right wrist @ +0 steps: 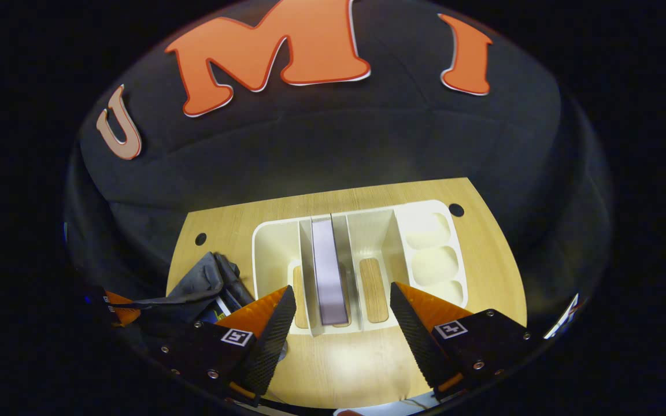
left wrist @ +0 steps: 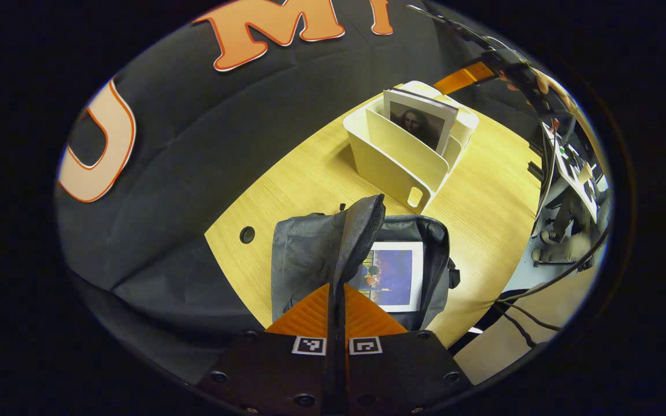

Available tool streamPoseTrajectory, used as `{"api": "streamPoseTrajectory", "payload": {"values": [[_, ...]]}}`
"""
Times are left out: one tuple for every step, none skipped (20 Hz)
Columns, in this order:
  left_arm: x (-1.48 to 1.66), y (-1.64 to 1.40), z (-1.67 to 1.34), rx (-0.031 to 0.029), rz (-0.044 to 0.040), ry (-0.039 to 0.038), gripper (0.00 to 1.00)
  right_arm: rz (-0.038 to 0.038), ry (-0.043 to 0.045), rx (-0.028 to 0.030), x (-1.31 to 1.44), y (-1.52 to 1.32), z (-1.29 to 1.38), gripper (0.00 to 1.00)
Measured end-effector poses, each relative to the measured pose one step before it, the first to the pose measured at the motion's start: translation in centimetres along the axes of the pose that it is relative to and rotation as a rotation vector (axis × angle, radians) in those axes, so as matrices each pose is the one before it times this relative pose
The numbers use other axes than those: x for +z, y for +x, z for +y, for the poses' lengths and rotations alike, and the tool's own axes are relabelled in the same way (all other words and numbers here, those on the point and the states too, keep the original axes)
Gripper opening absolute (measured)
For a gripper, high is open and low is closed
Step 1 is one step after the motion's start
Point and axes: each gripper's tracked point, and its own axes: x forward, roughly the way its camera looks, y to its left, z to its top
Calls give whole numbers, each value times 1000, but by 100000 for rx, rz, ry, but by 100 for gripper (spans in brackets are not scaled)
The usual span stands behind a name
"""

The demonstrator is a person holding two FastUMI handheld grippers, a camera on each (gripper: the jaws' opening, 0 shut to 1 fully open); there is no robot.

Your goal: Open the schoolbag, grab two books from the bookshelf and put them into the schoolbag.

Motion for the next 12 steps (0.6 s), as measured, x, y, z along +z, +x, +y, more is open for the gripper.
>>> {"api": "streamPoseTrajectory", "payload": {"values": [[-233,-45,-33,243,1309,-1023,0,2379,-3448,-829,496,978,166,98],[-183,-46,107,496,670,-639,0,2210,-1692,1298,475,891,524,98],[-116,-45,-93,15,652,-369,0,3319,1003,2817,-29,721,763,98],[-211,-113,-94,-499,529,-226,0,3015,706,1480,-38,1011,377,98],[-203,-52,-137,-600,912,-151,0,2486,-535,308,-172,1179,-2,98],[-20,-57,199,389,512,89,0,2861,-558,-699,-271,1140,-142,98],[57,-44,317,539,412,28,0,2110,-892,-1525,-364,462,-913,97],[58,78,172,84,219,-671,0,2033,-827,-1113,-131,875,-218,93],[-44,136,13,-389,82,-996,0,2397,415,-1042,-199,582,-173,83],[-41,68,-4,-327,222,-711,0,1707,777,-412,-189,527,115,79],[40,85,223,670,-71,-468,0,868,1137,-36,51,490,40,70],[69,140,283,594,-398,-491,1,840,1154,-129,78,459,29,65]]}}
